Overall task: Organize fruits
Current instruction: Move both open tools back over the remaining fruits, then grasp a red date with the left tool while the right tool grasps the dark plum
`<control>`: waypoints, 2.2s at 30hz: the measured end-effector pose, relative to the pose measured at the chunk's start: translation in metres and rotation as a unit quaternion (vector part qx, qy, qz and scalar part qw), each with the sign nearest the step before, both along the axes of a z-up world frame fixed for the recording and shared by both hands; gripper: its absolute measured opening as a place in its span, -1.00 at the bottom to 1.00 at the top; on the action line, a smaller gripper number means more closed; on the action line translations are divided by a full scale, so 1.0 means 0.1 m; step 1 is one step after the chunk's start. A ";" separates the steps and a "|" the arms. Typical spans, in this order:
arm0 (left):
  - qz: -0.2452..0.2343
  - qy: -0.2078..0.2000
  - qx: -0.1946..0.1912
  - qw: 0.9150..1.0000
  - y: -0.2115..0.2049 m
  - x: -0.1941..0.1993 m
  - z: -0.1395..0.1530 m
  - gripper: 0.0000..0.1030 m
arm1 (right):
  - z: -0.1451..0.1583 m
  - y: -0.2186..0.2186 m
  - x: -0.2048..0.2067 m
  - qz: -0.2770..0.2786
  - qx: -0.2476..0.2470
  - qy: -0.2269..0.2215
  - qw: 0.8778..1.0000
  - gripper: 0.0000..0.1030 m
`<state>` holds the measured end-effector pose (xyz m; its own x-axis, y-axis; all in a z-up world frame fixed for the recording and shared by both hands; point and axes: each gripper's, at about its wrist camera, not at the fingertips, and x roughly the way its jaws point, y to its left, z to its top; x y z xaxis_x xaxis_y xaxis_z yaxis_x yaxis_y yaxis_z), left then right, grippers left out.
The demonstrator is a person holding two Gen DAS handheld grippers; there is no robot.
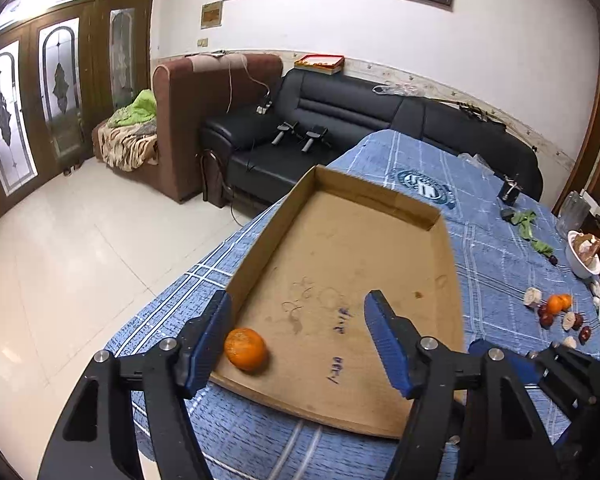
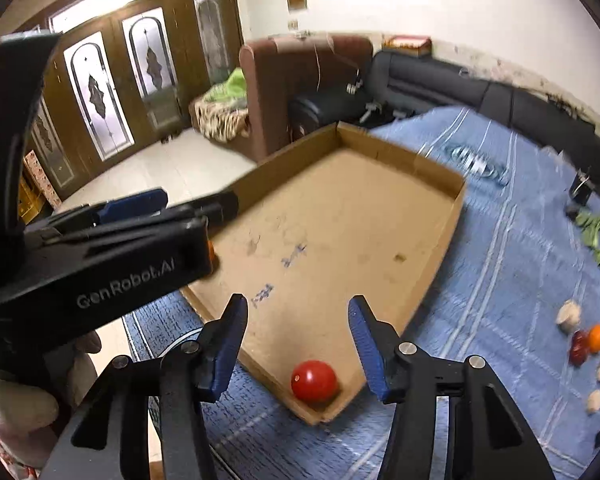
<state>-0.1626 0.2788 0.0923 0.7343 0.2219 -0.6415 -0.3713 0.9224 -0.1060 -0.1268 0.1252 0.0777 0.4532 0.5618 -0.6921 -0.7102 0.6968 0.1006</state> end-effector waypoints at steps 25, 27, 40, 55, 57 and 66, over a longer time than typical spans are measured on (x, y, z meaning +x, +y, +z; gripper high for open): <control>-0.275 0.028 -0.017 0.961 -2.07 0.61 -0.07 0.50 | -0.25 -3.97 0.50 -0.400 0.109 0.102 0.904 0.28; -0.294 0.039 -0.012 0.955 -2.26 0.69 -0.16 0.50 | -0.37 -3.97 0.56 -0.396 0.096 0.105 0.907 0.27; -0.336 0.070 0.000 0.939 -2.90 1.46 -0.56 0.45 | -0.66 -3.61 0.72 -0.368 0.026 0.073 0.927 0.26; -0.363 0.093 0.030 0.927 -3.25 1.74 -0.89 -0.40 | -0.78 -3.62 0.71 -0.387 -0.018 0.067 0.920 -0.15; -0.363 0.092 0.021 0.927 -3.23 1.73 -0.88 -0.40 | -0.77 -3.61 0.71 -0.380 -0.008 0.071 0.922 -0.39; -0.351 0.052 -0.007 0.935 -2.99 1.44 -0.54 -0.40 | -0.61 -3.47 0.55 -0.359 -0.007 0.055 0.932 -0.55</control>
<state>-0.0181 -0.0204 0.0384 0.6286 -0.3009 -0.7172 0.3161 0.9414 -0.1178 -0.0721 -0.2219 0.0169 0.6350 0.1315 -0.7612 -0.0465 0.9901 0.1322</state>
